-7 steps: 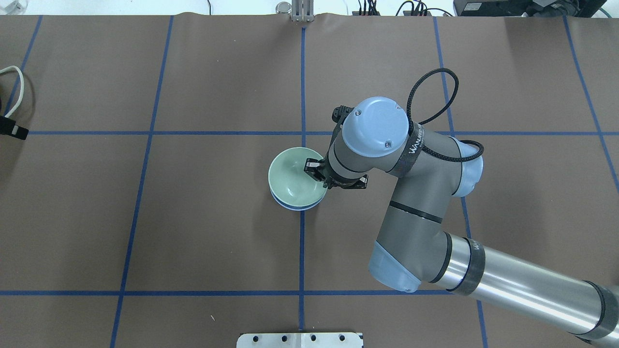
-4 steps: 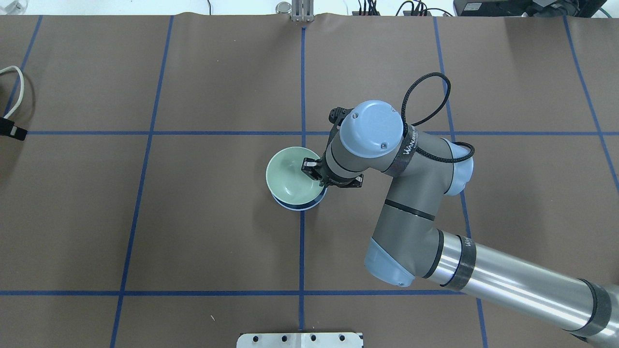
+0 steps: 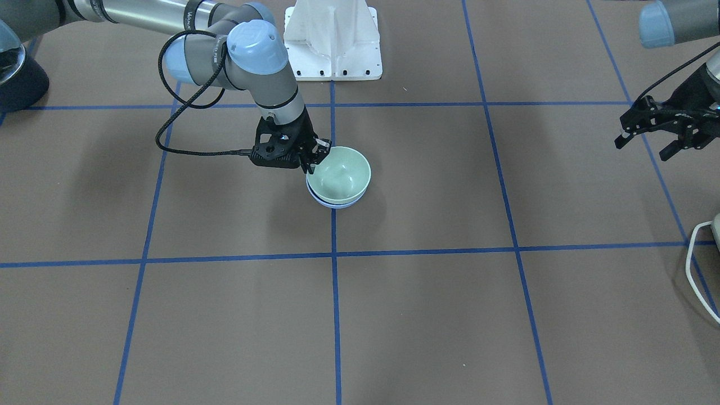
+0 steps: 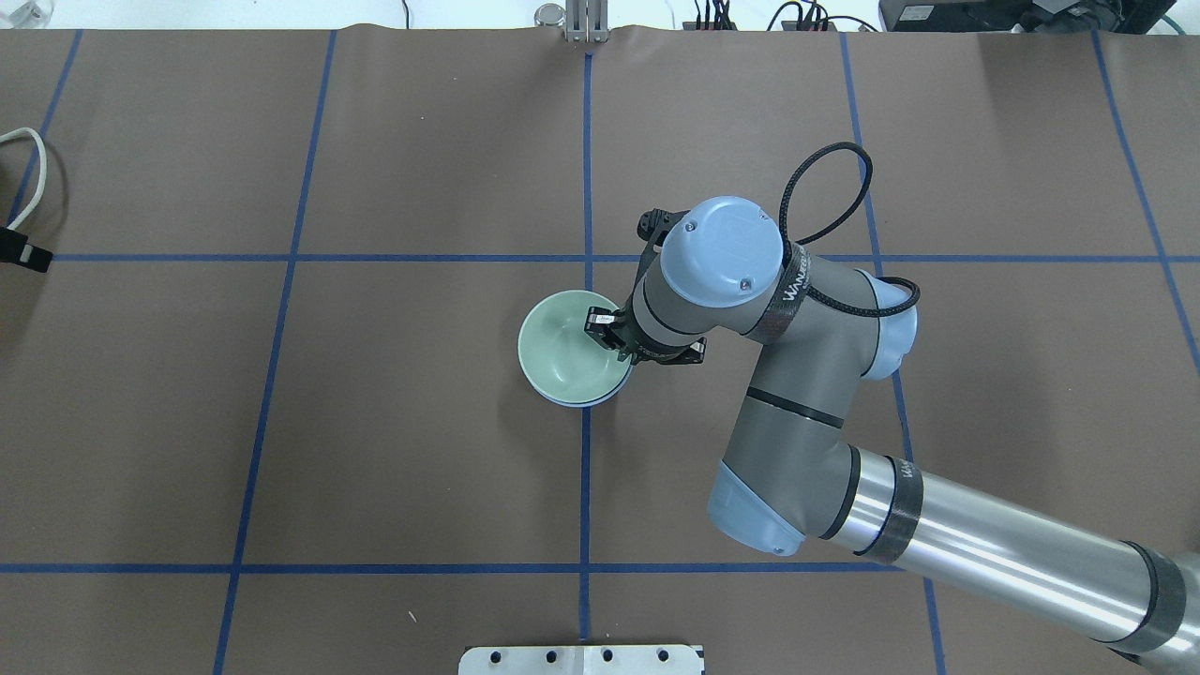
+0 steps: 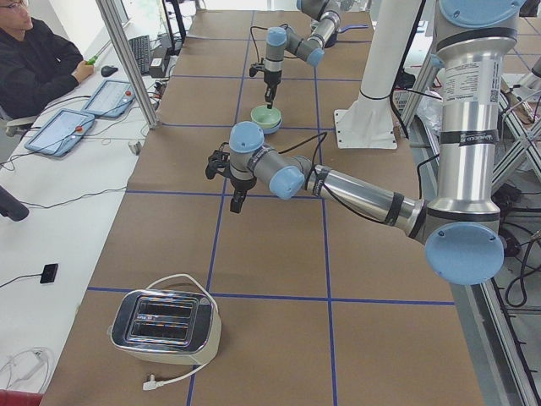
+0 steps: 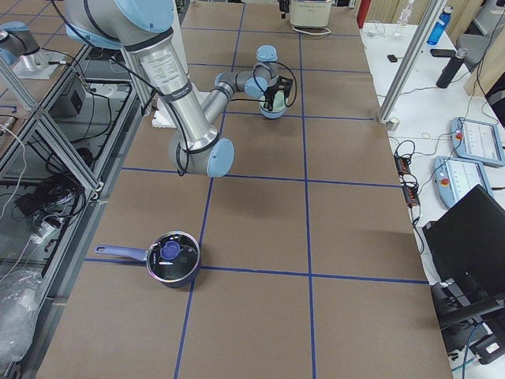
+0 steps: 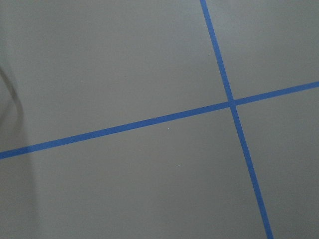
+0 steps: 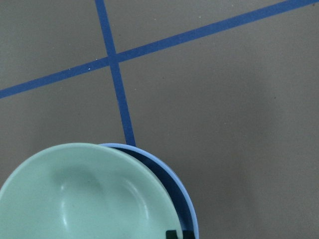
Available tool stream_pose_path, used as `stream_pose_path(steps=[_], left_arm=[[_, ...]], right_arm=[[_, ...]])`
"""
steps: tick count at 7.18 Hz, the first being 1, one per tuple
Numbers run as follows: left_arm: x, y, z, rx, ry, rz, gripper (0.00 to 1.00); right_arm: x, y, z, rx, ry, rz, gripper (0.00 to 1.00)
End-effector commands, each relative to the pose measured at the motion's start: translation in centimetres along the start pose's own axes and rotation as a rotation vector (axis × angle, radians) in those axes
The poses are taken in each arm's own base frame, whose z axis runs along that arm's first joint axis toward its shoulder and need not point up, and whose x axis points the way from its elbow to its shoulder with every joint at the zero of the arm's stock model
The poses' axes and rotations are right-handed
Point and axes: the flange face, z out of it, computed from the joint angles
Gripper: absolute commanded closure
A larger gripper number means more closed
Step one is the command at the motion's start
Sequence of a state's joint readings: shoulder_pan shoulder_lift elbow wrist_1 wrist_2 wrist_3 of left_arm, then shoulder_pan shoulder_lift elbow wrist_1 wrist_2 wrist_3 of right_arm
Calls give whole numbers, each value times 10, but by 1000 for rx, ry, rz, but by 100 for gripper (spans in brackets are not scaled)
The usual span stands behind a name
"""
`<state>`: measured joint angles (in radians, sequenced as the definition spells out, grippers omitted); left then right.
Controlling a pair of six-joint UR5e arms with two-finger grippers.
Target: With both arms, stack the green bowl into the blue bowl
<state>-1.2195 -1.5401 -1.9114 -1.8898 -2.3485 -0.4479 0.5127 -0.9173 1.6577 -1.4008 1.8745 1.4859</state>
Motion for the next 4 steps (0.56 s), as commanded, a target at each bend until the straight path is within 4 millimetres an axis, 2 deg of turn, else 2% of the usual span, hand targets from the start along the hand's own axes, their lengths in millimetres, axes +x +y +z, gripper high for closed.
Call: stream_pose_path(steps=[1,2,3,4], left_arm=[[0,0,0,-1,1,0,2],[1,0,0,-4,8,0,2],[-1,0,-2,-2,12,-4,2],[-3,-1,-6,5,9,-7,2]], right_arm=[[5,-6,1,30,8,-41,0],[10,-29,-12,50,4,-66,0],[17,-60,-33,58,-11,-59,0],[33,-97,-59,40,-28,-75,0]])
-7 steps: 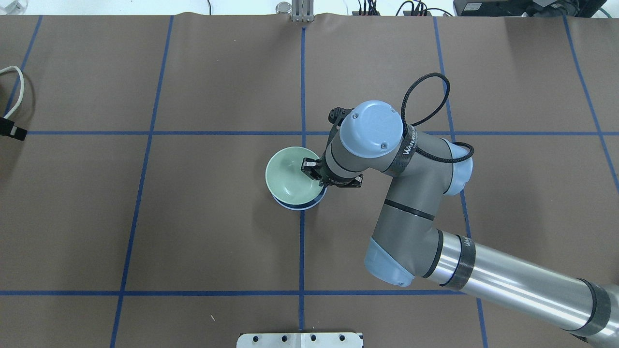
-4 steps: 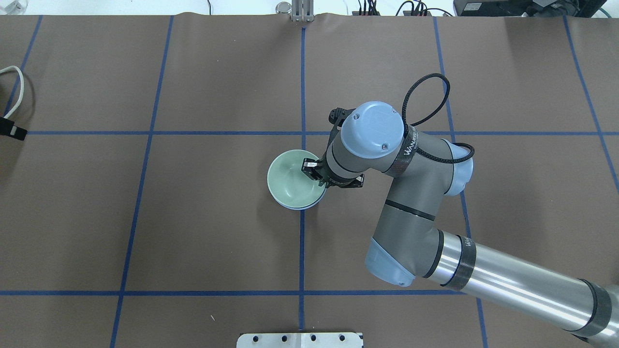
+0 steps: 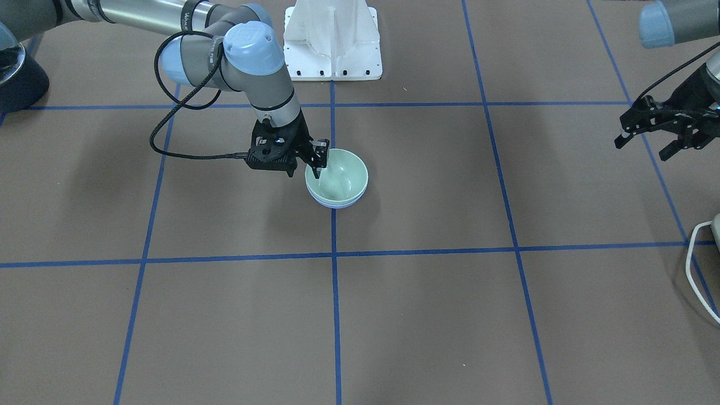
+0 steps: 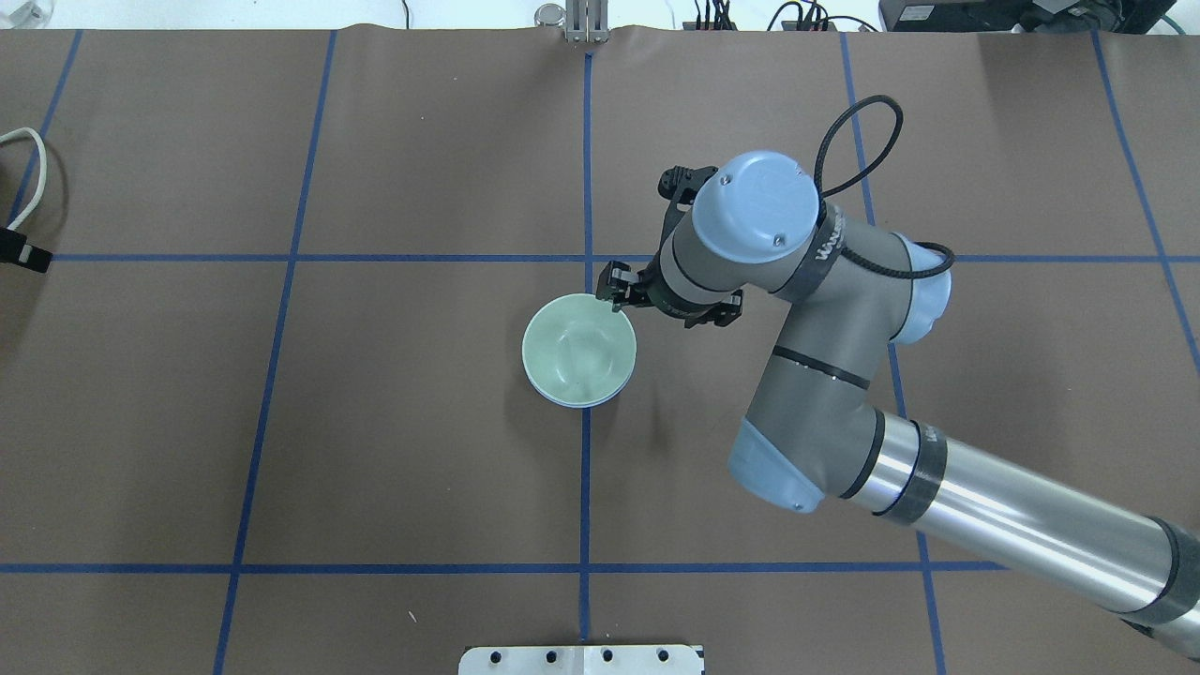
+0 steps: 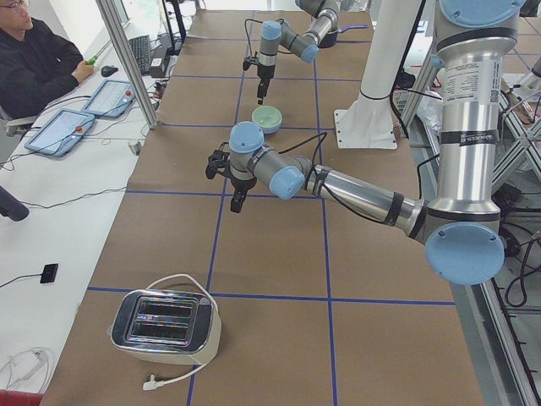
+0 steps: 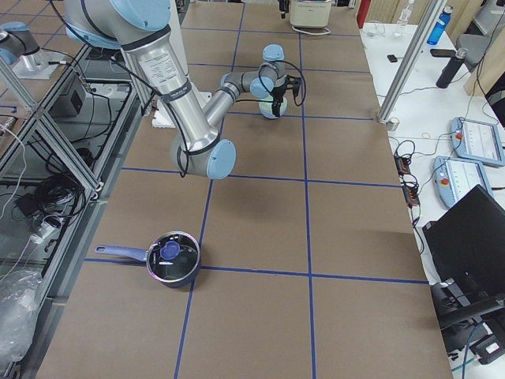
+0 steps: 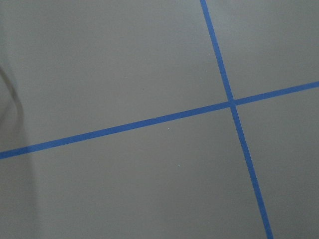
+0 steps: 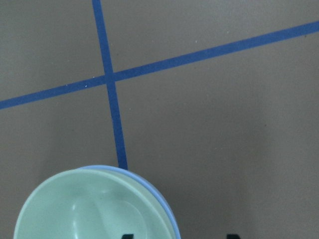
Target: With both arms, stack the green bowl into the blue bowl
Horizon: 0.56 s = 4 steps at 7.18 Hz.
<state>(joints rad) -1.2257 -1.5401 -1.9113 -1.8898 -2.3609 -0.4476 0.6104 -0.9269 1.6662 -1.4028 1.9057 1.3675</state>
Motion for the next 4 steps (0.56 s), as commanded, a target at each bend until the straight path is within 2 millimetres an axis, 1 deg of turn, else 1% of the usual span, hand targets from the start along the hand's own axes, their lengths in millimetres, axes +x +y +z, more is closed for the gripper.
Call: stream_pose_path(steps=[1,2,3,4], left_arm=[[-11,-2,-13,21,1,-16,2],[-36,-4,-25,28,6,-8,2],[-63,-3,-31,27,23,-2,2],[-80,-2,-37,40,9,15,2]], right_arm=[[53,-83,-52,14,-19,-35,0],[99,-119,-70,10,-8,-100,0],[142,-158,-95,43,13,-138,0],[189,-182,-109,33,22,-161,0]])
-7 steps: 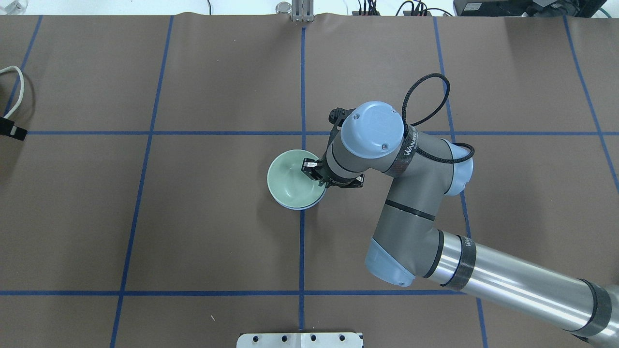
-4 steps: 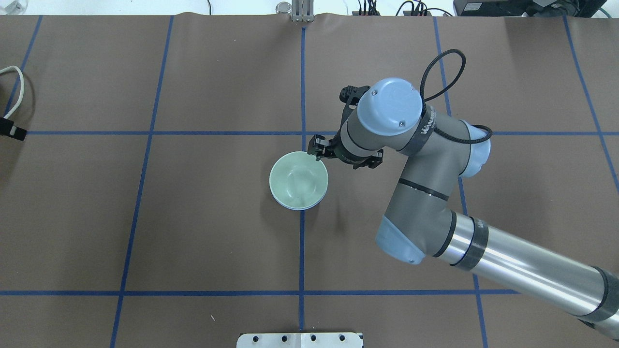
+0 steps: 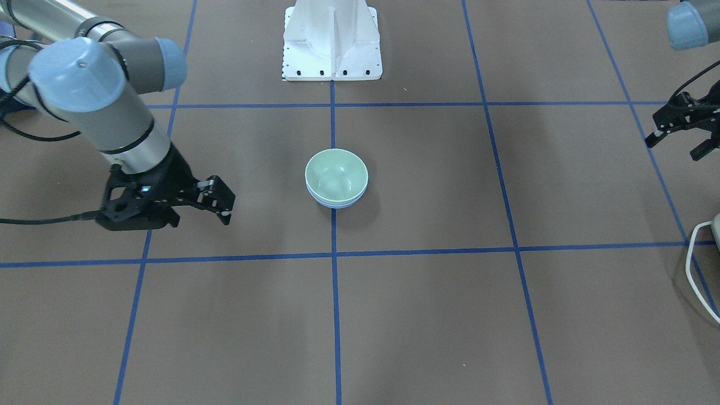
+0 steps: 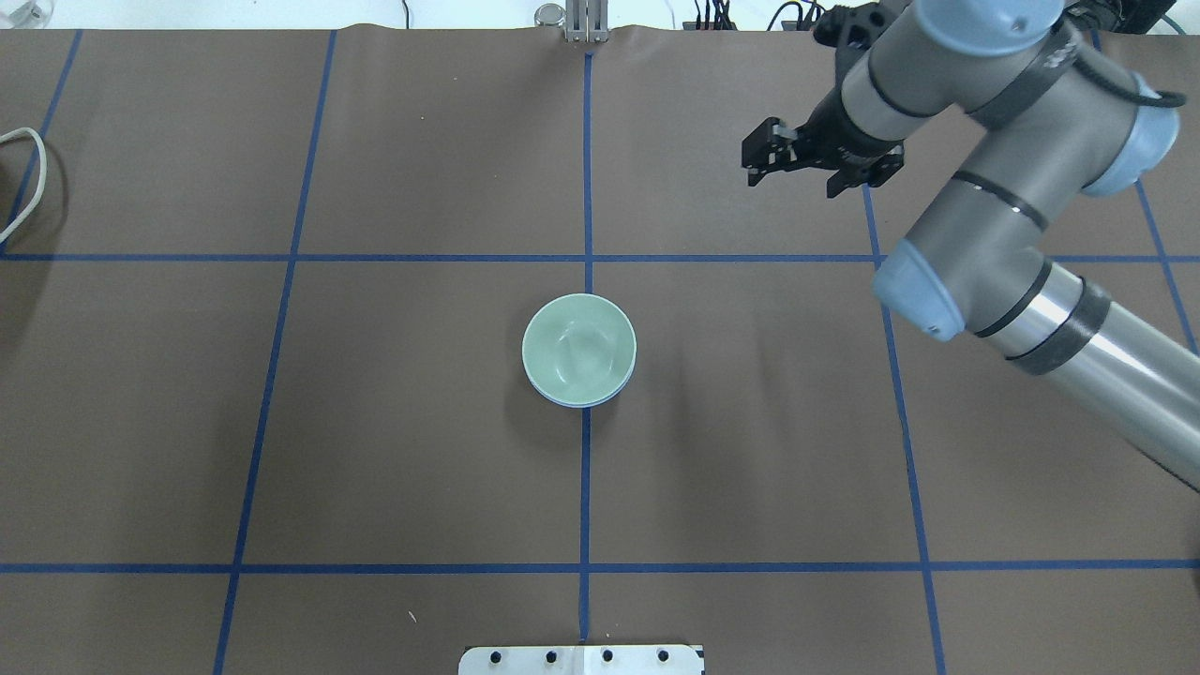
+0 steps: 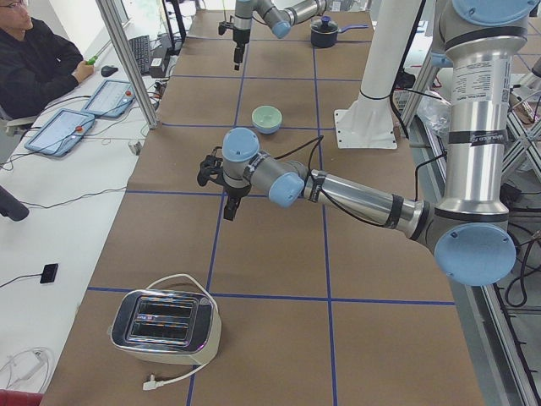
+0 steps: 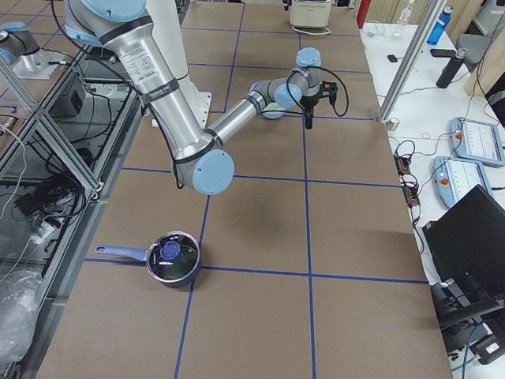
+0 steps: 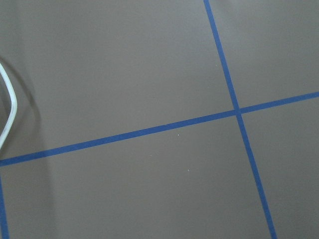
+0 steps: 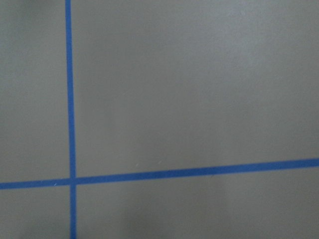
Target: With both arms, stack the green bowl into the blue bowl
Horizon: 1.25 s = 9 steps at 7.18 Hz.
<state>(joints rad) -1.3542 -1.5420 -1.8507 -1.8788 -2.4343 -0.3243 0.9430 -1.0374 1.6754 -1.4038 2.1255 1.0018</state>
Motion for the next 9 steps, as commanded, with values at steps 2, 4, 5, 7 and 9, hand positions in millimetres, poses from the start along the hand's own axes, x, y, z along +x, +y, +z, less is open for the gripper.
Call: stream_pose_path(steps=[2,4,5,7,9], left_arm=[[-52,11,-19,24,-24,37,2],[-56,11,-19,24,-26,36,2],[-54,11,-20,28,-25,41,2],[-55,12,-22,31,-26,42,2],[-77,32,-29,29,-41,56,2]], right_arm=[[148,-50,-52,27,47,-22,0],[238,-76,-81,0,32,-90,0],[291,-67,-83,-22,40,-130,0],[358,-49,-87,-44,46,-106,0],[396,-34,-97,-40,57,-109,0]])
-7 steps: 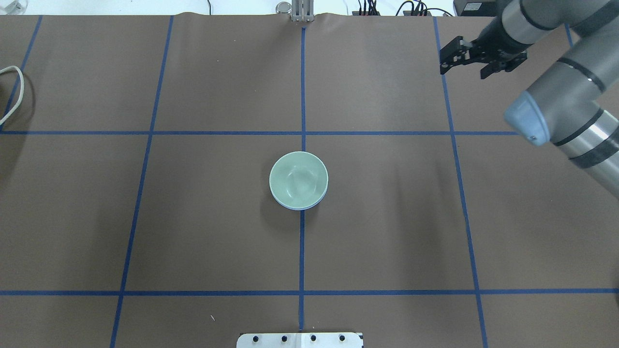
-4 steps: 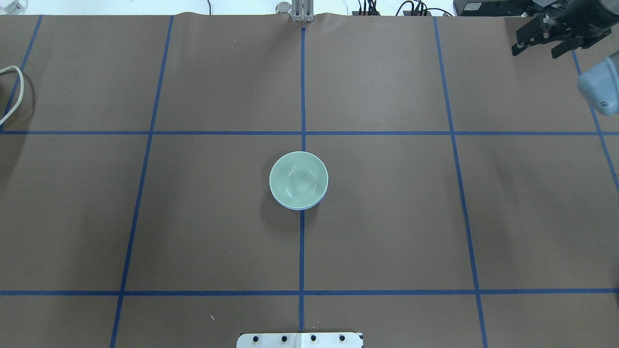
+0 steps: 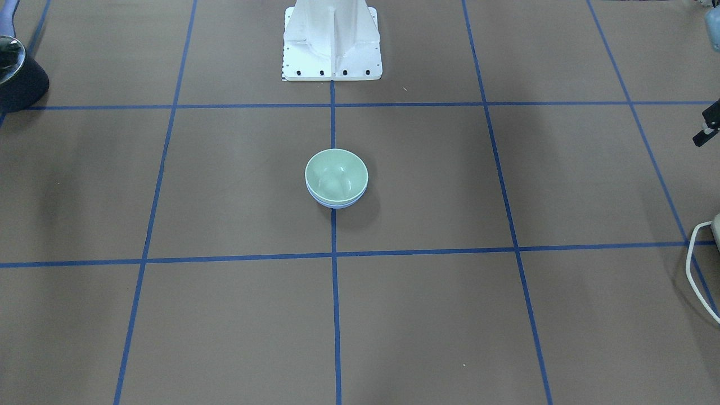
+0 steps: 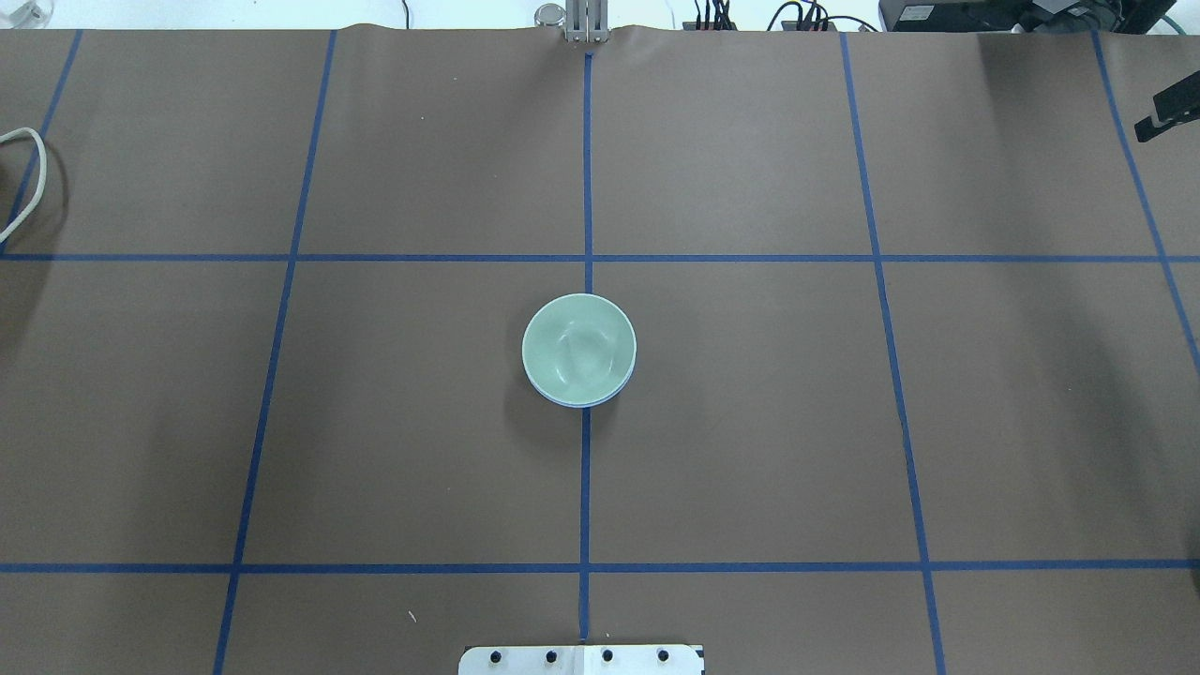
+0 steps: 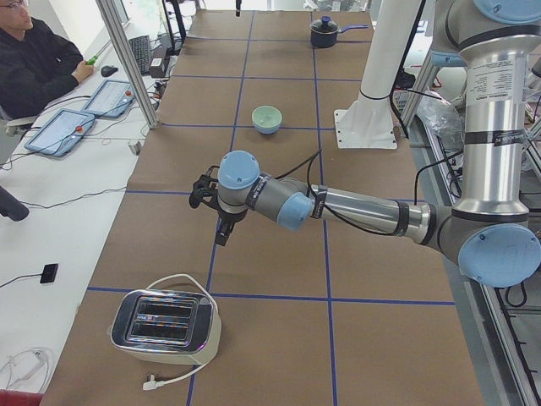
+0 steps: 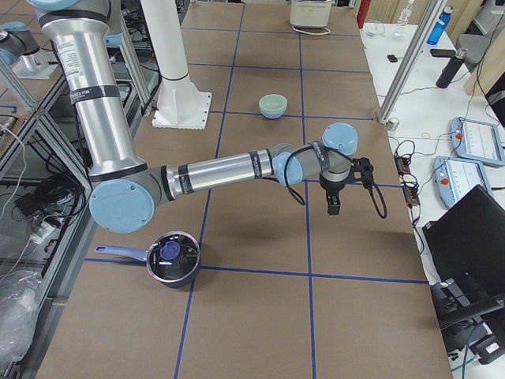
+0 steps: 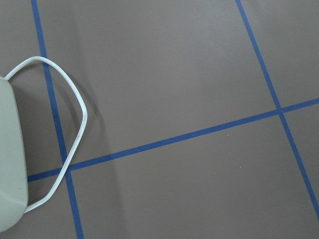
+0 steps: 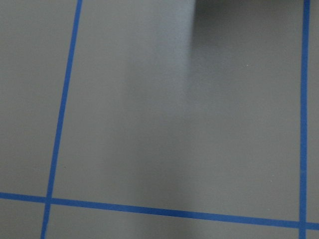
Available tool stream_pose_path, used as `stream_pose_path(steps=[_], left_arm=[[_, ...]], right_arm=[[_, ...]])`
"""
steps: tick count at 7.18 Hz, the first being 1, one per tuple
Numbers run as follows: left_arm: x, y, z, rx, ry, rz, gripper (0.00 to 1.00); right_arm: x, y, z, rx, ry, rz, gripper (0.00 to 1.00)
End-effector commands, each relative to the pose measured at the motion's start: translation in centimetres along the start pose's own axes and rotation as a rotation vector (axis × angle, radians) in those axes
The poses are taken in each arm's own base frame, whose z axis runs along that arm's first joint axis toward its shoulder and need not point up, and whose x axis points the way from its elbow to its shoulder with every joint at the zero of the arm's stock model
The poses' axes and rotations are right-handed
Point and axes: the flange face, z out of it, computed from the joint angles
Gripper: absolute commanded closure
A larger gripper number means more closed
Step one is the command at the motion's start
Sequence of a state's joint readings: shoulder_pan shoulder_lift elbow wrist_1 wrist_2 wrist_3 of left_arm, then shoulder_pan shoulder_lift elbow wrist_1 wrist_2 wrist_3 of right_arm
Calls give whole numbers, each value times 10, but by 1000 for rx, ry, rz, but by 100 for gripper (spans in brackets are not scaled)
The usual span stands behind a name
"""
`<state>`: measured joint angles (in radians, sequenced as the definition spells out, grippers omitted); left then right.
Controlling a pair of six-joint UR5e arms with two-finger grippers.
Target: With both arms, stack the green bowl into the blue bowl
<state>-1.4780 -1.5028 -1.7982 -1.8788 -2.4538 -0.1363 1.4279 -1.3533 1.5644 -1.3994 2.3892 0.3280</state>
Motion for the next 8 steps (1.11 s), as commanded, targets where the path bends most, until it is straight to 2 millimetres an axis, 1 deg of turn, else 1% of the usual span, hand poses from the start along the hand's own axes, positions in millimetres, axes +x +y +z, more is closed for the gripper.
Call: stream_pose_path(steps=[1,2,3,4,5,6,8], left_arm=[[-14,12,-7,4,4,-5,2],[-16,13,-12,6,21,-21,2],[-16,14,-15,1,25,-35,2],[-15,17,-15,2,26,-34,2],[-12,19,-18,4,24,-30,2],[-11,18,-19,6,24,-28,2],[-11,18,-20,9,22,-27,2]], right_arm=[[49,24,-9,-1,14,-64,0],[64,32,-10,-6,24,-74,0],[78,46,-7,-10,31,-57,0],[77,51,-11,0,39,-81,0],[83,52,-9,7,77,-131,0],[81,51,-11,9,70,-134,0],[86,55,-7,0,71,-126,0]])
